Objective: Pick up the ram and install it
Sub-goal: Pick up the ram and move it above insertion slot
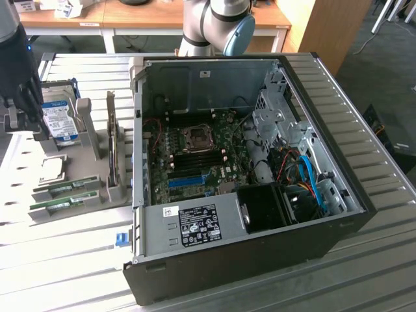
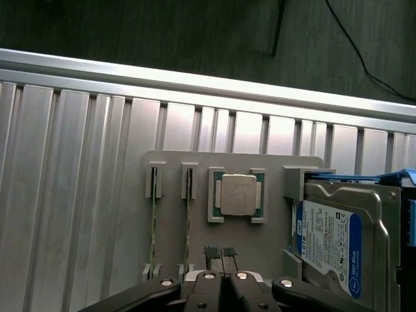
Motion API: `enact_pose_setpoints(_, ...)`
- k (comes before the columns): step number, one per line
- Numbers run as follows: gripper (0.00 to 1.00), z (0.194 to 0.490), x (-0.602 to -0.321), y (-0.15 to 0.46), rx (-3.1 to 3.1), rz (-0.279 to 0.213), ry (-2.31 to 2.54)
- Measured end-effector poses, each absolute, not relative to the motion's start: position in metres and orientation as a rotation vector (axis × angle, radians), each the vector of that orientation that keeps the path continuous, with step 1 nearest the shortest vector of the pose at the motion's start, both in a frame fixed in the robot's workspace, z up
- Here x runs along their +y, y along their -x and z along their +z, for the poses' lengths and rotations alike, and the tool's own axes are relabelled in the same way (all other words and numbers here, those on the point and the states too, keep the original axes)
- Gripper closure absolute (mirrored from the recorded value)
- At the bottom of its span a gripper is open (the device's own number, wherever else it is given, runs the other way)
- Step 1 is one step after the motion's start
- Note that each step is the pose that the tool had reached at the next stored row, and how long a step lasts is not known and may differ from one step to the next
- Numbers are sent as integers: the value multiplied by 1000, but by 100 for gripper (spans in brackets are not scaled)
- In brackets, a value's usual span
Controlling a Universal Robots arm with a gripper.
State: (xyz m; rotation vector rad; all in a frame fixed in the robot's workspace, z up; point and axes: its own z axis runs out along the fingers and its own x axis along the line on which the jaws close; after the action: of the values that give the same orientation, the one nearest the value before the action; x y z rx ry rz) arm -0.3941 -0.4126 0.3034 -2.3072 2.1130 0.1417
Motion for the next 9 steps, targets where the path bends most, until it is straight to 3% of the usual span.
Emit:
enact_pose_setpoints(6,89,303,-413,394,2113,142,2307)
enact_pose_setpoints(8,84,303,-413,394,2113,142,2307)
enact_pose_setpoints(9,76,303,-413,394,2113,142,2307)
